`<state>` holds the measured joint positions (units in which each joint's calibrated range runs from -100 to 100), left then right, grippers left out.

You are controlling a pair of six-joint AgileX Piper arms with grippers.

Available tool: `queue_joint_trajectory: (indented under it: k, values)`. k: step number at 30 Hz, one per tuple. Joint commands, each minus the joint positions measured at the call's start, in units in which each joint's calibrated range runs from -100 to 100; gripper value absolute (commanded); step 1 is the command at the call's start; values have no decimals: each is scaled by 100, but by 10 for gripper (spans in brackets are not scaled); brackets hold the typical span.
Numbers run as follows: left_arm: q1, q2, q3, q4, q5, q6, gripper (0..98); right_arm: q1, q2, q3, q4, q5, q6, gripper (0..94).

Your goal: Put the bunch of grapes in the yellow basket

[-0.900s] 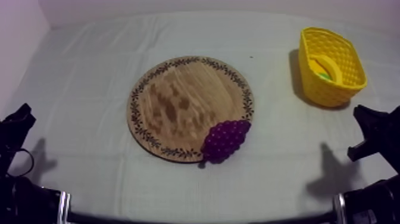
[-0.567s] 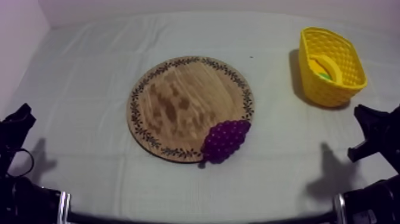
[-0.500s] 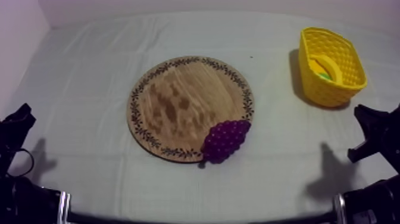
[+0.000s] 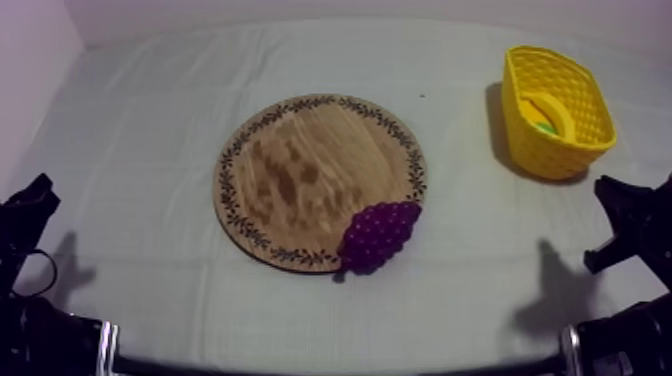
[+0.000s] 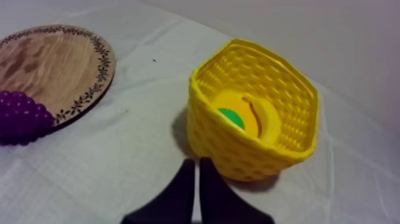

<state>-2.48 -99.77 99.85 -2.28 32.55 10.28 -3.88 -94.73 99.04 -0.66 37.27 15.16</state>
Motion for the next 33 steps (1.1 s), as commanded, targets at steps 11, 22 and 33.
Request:
queue_joint_trajectory:
  k: [11, 22, 33]
  values:
    - [-1, 3, 4, 1, 3, 0, 0, 196, 1376, -1698, -270, 277, 69, 4]
    - [-1, 3, 4, 1, 3, 0, 0, -50, 3486, -4871, -631, 1587, 410, 12]
    - [-1, 3, 4, 1, 3, 0, 0, -497, 5833, -7424, -804, 2914, 904, 4]
